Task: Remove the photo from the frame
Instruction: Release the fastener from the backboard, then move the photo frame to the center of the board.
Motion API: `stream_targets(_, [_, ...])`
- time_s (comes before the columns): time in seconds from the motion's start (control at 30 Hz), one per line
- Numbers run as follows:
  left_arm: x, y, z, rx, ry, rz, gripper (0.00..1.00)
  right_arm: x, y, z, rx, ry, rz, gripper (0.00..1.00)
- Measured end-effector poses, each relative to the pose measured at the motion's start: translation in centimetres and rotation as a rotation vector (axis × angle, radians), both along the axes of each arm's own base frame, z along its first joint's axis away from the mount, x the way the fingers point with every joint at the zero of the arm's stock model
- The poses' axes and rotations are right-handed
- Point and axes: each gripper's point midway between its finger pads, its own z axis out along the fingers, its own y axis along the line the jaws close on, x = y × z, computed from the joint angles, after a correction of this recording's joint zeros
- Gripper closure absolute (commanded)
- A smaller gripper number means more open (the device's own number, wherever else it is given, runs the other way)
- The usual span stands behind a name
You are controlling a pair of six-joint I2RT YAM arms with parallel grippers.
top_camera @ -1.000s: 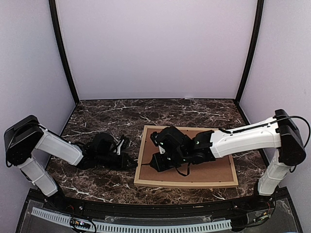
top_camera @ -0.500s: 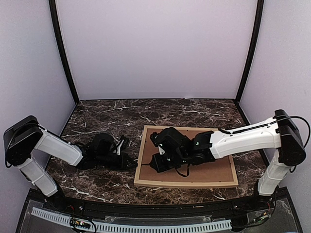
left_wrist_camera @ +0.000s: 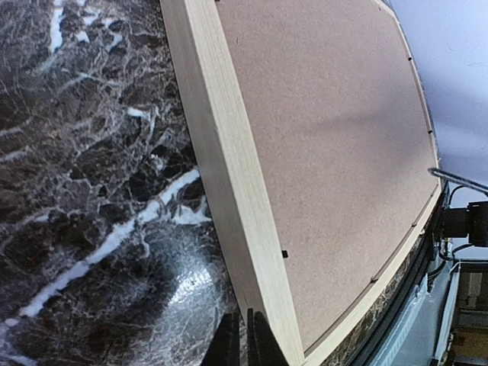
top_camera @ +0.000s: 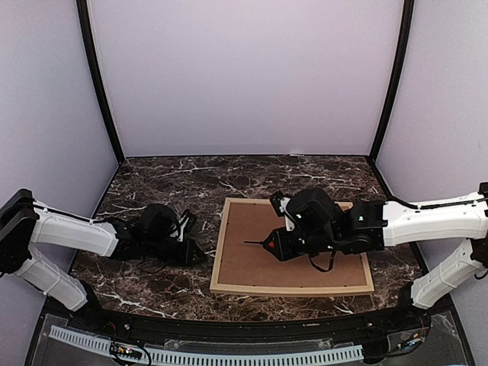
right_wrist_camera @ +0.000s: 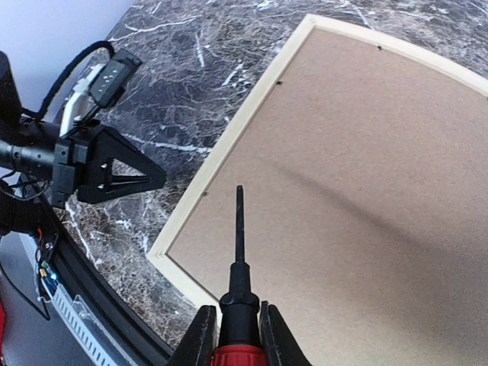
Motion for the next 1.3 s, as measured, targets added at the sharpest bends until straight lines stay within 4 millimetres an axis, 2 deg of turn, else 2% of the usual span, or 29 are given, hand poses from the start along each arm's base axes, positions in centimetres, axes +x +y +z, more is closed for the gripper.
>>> stream_targets(0.23, [1.5, 0.2, 1.8, 0.062, -0.042, 0.028, 0.72, 1.4, -2.5, -1.2, -0.064, -0.026, -0.061, 1.0])
stream_targets(0.37, [2.4, 0.0, 2.5, 0.089, -0.059, 0.035, 0.58, 1.6, -3.1, -1.8, -0.087, -0.027, -0.07, 1.0])
stream_targets(0.57, [5.1, -1.4, 3.1, 0.132, -0.1, 0.05, 0.5, 1.7, -3.6, -2.4, -0.106, -0.03, -0.069, 1.0])
stream_targets(0.83, [8.1, -3.3, 1.2, 0.213, -0.108, 0.044, 0.47, 1.9, -4.1, -3.1, -0.123, -0.029, -0.074, 1.0])
stream_targets(1.1, [10.2, -4.5, -1.3, 0.313, -0.106, 0.042, 0.51, 2.5, -4.5, -3.2, -0.127, -0.032, -0.087, 1.0])
stream_targets(1.3, [10.3, -4.8, -1.5, 0.344, -0.117, 0.044, 0.66, 2.9, -4.8, -3.4, -0.128, -0.034, -0.093, 1.0])
